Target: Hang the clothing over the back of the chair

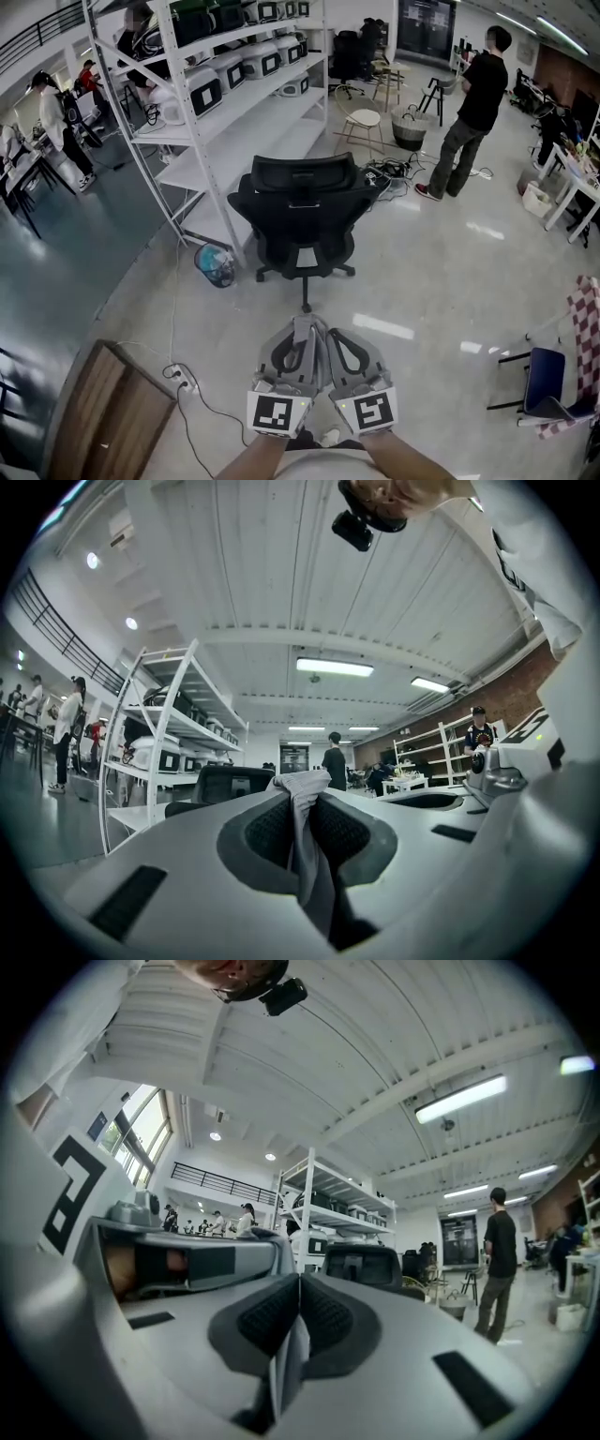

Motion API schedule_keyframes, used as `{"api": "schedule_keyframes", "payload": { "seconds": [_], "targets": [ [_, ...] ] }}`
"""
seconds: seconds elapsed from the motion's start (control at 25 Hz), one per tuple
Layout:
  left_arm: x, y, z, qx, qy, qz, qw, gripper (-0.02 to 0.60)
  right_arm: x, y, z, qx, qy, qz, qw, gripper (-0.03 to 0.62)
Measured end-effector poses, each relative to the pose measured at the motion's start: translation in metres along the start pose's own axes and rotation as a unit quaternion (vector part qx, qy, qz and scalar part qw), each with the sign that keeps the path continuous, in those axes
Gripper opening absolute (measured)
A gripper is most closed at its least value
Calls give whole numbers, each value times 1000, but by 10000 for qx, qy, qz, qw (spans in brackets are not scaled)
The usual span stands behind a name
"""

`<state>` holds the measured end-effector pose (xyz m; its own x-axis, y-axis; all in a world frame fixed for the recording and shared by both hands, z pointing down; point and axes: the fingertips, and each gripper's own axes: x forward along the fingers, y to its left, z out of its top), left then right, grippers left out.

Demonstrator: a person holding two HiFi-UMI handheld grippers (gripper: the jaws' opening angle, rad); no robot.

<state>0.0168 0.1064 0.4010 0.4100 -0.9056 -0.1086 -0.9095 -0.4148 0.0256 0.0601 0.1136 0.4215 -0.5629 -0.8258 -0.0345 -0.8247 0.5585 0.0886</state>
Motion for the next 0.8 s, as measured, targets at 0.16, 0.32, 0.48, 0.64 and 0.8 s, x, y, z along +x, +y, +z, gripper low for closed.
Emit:
{"api": "schedule_keyframes", "payload": {
  "seconds": [0.16, 0.32, 0.48, 0.64, 0.8],
  "targets": [
    [21, 9, -9, -54, 20, -63, 10000, 34, 13, -15, -7, 53, 55, -108, 9999, 15],
    [60, 26, -20, -121, -2, -293, 9995, 35, 44, -39, -12, -69, 48, -262, 9996, 15],
    [97, 55, -15, -112, -87, -442, 9989, 35, 85, -55, -11, -88, 47, -382, 9992, 15],
    [131, 85, -16, -31, -115, -652, 9978, 35, 134, -59, -18, -127, 199, -391, 9990, 15],
    [154, 116, -15, -178, -146, -757, 9969, 35, 179, -63, -12, -151, 159, -426, 9988, 15]
  ]
}}
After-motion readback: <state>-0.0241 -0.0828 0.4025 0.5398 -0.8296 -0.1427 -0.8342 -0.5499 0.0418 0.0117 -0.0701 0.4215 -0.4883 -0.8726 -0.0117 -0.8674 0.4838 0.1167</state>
